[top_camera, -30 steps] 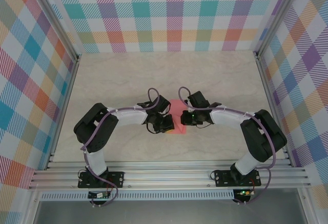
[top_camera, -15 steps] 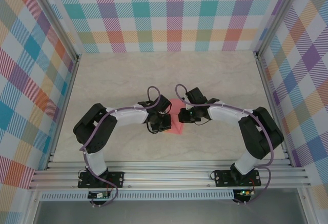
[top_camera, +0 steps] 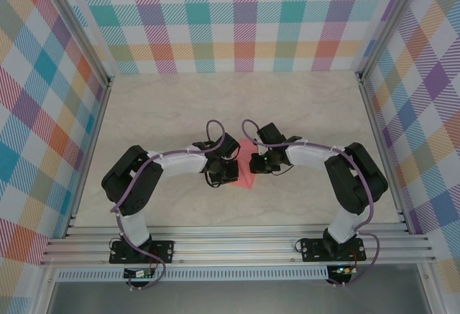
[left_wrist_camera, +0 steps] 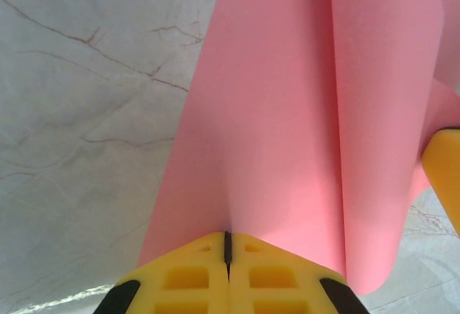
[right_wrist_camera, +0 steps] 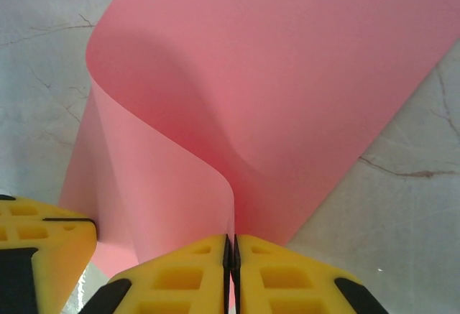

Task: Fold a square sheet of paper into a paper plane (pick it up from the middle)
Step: Fold the triangle a second time at the center of the table.

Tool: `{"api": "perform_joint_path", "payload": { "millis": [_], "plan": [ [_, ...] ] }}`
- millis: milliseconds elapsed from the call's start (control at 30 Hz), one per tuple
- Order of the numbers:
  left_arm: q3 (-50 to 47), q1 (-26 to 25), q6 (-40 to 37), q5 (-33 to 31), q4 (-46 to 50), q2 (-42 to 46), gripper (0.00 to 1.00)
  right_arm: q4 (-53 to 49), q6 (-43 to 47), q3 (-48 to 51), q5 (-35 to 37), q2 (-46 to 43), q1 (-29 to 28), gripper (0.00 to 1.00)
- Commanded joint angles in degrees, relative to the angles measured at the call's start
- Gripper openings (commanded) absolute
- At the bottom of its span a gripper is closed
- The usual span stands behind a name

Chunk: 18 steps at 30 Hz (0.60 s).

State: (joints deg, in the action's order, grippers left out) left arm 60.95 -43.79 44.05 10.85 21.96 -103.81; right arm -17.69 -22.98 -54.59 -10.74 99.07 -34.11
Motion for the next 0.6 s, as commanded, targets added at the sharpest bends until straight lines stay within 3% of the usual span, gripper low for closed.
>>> {"api": "perform_joint_path", "payload": {
  "millis": [0, 567],
  "plan": [
    [-0.7, 0.0, -0.6, -1.5, 3.4, 0.3, 0.05, -1.0, 1.6, -1.8, 1.0, 0.7, 0.3, 0.12],
    [-0.8, -0.1, -0.7, -1.1, 3.4, -0.1, 0.04, -2.8, 2.8, -3.4, 1.9, 2.0, 0.3, 0.13]
  ]
}}
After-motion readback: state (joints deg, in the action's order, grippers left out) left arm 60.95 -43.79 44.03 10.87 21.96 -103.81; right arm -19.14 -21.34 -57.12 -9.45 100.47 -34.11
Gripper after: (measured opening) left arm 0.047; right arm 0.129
